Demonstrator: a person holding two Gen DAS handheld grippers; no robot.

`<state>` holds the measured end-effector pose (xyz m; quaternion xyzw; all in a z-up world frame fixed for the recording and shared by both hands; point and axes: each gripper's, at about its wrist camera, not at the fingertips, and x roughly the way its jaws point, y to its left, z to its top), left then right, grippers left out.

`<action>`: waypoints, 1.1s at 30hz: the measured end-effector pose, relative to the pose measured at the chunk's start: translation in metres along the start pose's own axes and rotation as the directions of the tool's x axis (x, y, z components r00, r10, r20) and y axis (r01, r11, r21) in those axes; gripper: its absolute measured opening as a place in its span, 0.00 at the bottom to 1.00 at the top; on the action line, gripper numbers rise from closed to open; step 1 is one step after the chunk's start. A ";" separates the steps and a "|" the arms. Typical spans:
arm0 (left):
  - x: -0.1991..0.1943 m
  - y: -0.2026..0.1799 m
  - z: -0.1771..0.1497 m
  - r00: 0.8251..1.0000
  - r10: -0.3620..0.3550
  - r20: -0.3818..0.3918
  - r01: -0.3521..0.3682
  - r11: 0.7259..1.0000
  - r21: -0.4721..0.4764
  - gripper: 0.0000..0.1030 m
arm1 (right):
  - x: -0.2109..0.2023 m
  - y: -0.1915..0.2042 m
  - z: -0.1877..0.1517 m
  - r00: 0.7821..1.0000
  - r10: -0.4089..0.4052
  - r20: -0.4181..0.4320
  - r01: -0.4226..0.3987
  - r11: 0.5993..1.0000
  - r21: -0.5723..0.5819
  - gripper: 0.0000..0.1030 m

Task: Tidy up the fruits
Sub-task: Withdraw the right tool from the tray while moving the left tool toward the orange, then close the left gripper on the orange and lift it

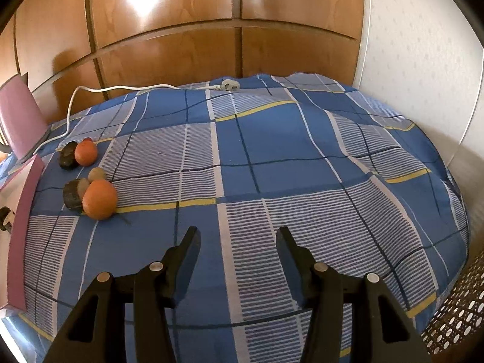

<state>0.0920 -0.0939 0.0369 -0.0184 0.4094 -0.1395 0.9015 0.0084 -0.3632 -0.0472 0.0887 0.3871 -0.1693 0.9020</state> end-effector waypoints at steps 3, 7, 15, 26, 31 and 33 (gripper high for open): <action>0.017 -0.002 0.018 0.999 -0.017 -0.032 0.017 1.000 -0.016 0.50 | 0.001 -0.003 0.000 1.000 -0.011 0.010 0.011 1.000 0.000 0.51; 0.047 -0.015 0.036 0.996 -0.043 -0.080 0.043 0.999 -0.003 0.38 | 0.007 -0.007 -0.001 1.000 -0.019 0.007 0.019 1.000 -0.004 0.51; 0.107 -0.032 0.067 0.985 -0.044 -0.165 0.036 0.998 -0.051 0.41 | 0.012 -0.012 -0.001 1.000 -0.019 0.013 0.019 1.000 -0.010 0.51; 0.161 -0.045 0.082 0.979 0.058 -0.196 -0.064 0.998 -0.025 0.33 | 0.015 -0.017 0.000 1.000 -0.004 0.002 0.004 1.000 -0.011 0.51; 0.152 -0.040 0.073 0.985 0.022 -0.169 -0.023 1.000 -0.007 0.32 | 0.016 -0.017 0.001 1.000 0.002 -0.003 -0.002 1.000 -0.010 0.51; 0.146 -0.038 0.069 0.986 0.002 -0.168 -0.003 1.000 -0.006 0.31 | 0.017 -0.016 0.001 1.000 0.004 -0.002 -0.004 1.000 -0.014 0.51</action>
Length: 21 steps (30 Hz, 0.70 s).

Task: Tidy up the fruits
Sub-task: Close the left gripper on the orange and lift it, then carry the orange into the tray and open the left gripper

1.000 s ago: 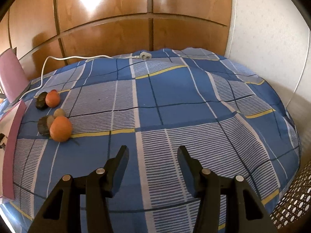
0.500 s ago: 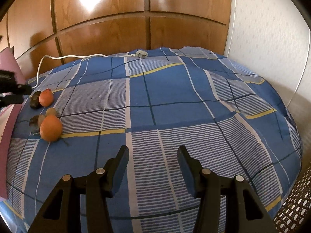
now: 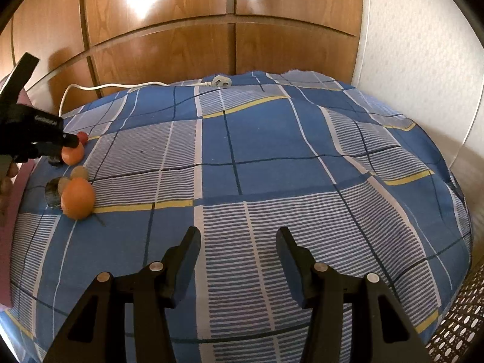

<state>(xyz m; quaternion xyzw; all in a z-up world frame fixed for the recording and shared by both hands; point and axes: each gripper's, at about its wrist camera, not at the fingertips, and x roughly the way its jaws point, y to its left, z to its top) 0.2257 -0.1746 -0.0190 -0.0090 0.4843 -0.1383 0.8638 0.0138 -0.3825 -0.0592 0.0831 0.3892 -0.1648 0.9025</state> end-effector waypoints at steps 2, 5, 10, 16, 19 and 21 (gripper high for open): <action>-0.007 0.002 -0.008 1.000 -0.019 0.003 0.019 1.000 0.014 0.31 | 0.000 0.001 0.000 1.000 0.003 -0.004 -0.003 1.000 0.000 0.51; -0.015 0.006 -0.021 0.999 -0.053 -0.003 0.053 0.998 0.030 0.30 | -0.001 0.002 0.000 1.000 0.001 -0.001 -0.001 1.000 0.000 0.51; -0.018 0.008 -0.032 0.997 -0.066 -0.035 0.068 0.995 0.077 0.33 | -0.001 0.004 0.000 1.000 0.005 0.000 -0.005 1.000 0.004 0.51; -0.008 0.011 -0.030 0.997 -0.057 -0.048 0.059 0.997 0.047 0.51 | -0.006 0.006 0.002 1.000 0.008 0.013 -0.008 1.000 -0.002 0.51; -0.006 0.006 -0.030 0.994 -0.094 -0.060 0.098 0.993 0.059 0.37 | -0.007 0.005 0.004 1.000 0.006 0.014 -0.006 1.000 -0.001 0.51; -0.007 0.002 -0.032 0.995 -0.092 -0.047 0.096 0.992 0.083 0.34 | -0.007 0.004 0.005 1.000 0.003 0.015 -0.003 1.000 0.002 0.51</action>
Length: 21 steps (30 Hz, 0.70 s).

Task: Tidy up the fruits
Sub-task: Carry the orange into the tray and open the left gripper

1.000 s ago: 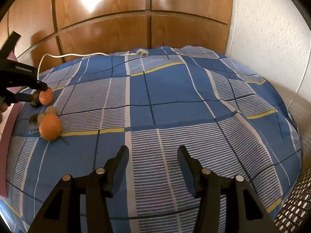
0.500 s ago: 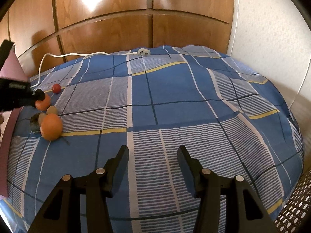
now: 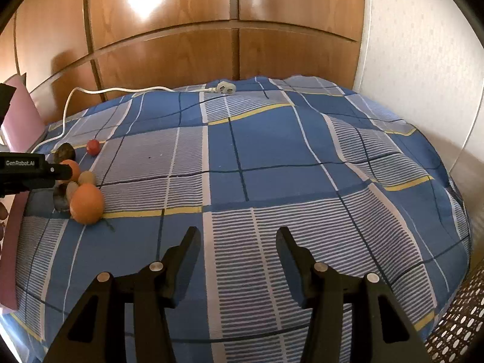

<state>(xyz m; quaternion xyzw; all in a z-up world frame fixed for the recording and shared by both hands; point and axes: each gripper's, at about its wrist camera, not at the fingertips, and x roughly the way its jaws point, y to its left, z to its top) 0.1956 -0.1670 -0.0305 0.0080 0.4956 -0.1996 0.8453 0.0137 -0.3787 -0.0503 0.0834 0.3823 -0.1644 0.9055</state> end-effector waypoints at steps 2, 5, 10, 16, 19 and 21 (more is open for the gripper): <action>-0.003 -0.002 -0.003 1.000 0.000 0.012 0.000 1.000 0.008 0.33 | 0.000 -0.001 0.001 1.000 0.000 -0.001 0.000 1.000 0.004 0.51; -0.014 0.002 -0.009 0.999 -0.015 0.031 0.016 1.000 -0.018 0.33 | 0.000 -0.002 0.002 1.000 0.003 -0.002 -0.003 1.000 0.006 0.51; -0.051 0.010 -0.019 0.993 -0.025 0.113 0.028 0.999 -0.032 0.33 | 0.005 -0.004 0.003 0.999 0.024 -0.031 -0.023 0.999 0.025 0.51; -0.091 0.032 -0.044 0.984 -0.001 0.178 0.016 0.997 -0.081 0.33 | 0.013 0.004 0.013 0.994 0.092 -0.062 -0.090 0.995 0.030 0.51; -0.106 0.049 -0.059 0.981 0.019 0.195 0.005 0.992 -0.123 0.33 | 0.015 0.012 0.020 0.990 0.121 -0.068 -0.120 0.993 0.016 0.51; -0.116 0.062 -0.069 0.978 0.037 0.204 -0.006 0.989 -0.150 0.33 | 0.017 0.019 0.025 0.986 0.146 -0.076 -0.147 0.989 0.001 0.51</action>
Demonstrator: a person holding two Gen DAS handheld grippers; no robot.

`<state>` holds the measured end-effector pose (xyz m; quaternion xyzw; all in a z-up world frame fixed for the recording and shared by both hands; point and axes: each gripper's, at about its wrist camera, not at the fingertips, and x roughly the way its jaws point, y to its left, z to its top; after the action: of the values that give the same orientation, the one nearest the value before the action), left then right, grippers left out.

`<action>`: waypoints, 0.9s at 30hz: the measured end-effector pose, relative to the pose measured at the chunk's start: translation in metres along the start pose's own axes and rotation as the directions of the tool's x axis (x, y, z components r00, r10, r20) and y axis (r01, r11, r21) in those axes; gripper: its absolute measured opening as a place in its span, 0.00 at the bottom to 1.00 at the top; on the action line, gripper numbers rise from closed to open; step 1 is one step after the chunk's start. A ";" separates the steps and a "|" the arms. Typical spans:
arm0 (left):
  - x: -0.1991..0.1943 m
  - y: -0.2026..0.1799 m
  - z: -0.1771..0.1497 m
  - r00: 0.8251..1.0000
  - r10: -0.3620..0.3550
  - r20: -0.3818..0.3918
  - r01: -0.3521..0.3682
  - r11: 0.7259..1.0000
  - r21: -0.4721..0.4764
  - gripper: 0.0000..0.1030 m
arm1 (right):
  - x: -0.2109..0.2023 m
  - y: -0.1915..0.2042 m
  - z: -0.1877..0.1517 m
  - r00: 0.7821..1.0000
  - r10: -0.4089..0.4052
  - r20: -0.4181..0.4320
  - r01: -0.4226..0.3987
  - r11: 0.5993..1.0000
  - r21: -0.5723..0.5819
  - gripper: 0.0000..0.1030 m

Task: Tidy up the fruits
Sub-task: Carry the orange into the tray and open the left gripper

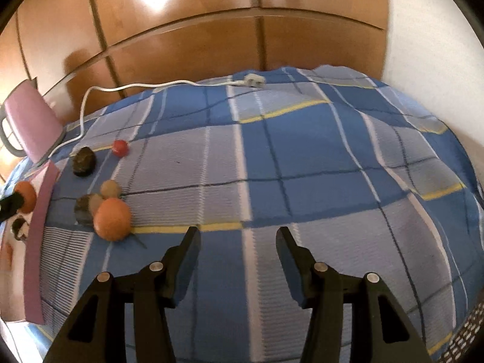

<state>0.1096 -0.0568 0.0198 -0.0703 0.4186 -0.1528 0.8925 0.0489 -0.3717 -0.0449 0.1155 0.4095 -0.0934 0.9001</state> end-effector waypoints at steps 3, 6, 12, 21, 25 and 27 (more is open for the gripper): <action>-0.015 0.023 -0.010 1.000 0.026 0.017 -0.025 0.999 -0.041 0.33 | 0.006 0.008 0.004 1.000 0.012 -0.015 -0.012 1.000 -0.010 0.51; -0.027 0.044 -0.019 0.998 0.050 0.030 -0.048 0.995 -0.087 0.33 | 0.012 0.015 0.004 0.999 0.006 -0.032 -0.007 1.000 -0.026 0.51; -0.045 0.098 -0.031 0.990 0.137 0.034 -0.127 0.971 -0.200 0.33 | 0.018 0.017 -0.002 0.999 -0.019 -0.045 0.017 0.999 -0.036 0.51; -0.024 0.135 0.013 0.979 0.196 0.055 -0.176 0.950 -0.256 0.34 | 0.019 0.021 -0.003 0.998 -0.041 -0.048 0.038 0.998 -0.050 0.51; -0.006 0.144 0.026 0.971 0.235 0.031 -0.219 0.941 -0.258 0.33 | 0.018 0.020 -0.001 0.998 -0.050 -0.049 0.047 0.998 -0.051 0.51; -0.002 0.144 0.027 0.965 0.260 0.031 -0.245 0.937 -0.249 0.36 | 0.019 0.020 -0.001 0.997 -0.055 -0.050 0.053 0.997 -0.054 0.51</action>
<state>0.1603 0.0801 0.0022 -0.1296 0.4111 0.0177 0.9021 0.0657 -0.3537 -0.0569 0.0831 0.4379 -0.1039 0.8891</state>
